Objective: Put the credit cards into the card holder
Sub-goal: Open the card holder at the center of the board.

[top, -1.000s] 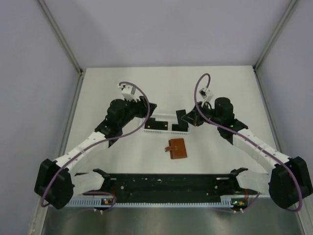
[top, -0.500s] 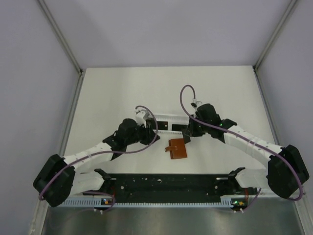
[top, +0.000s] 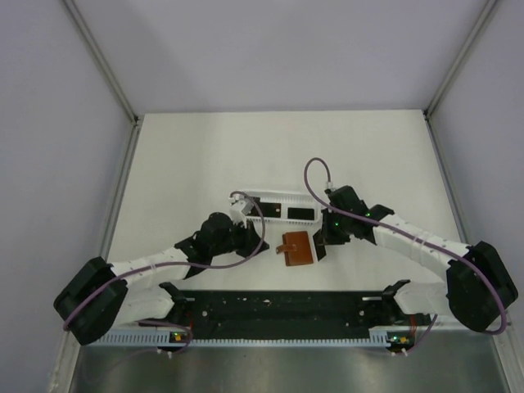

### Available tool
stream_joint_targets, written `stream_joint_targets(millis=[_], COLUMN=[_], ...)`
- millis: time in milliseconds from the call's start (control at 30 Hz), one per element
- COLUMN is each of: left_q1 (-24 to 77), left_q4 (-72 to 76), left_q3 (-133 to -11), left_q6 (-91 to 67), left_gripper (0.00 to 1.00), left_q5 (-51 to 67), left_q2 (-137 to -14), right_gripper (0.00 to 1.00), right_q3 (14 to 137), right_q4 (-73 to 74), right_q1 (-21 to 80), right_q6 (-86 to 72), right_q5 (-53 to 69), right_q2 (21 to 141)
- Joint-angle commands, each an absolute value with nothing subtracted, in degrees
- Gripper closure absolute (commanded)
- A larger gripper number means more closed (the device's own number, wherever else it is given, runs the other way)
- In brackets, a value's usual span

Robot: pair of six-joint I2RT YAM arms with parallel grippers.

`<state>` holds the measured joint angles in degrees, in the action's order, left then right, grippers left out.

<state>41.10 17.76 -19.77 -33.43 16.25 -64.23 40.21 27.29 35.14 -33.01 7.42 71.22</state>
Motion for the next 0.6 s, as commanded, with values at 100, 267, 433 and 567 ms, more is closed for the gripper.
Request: stream_joint_targets(millis=[100,267,433,567], left_q1=[48.07,50.88,52.38,53.00], left_q4=[24.52,25.14,23.82,24.26], left_q3=[-16.88,-16.52,-17.93,-18.89], left_q6=[-39.28,-41.31,-42.27,-42.89], left_gripper=[0.94,0.99,1.00,1.00], left_q5=[14.24,11.87,9.41,8.70], left_q2=[-68.29,-71.36,-75.31,-79.09], right_gripper=[1.00,1.00,1.00,1.00], right_q3=[39.46,40.43,41.83,42.10], right_q4=[27.51,27.60,27.60,26.90], right_q1=[37.88,39.28,41.48,42.10], right_q6=[-35.24,-35.16,-35.59,-36.03], right_q5=[4.93,2.03,0.27,-1.32], right_q2=[69.43,69.26,67.94,67.15])
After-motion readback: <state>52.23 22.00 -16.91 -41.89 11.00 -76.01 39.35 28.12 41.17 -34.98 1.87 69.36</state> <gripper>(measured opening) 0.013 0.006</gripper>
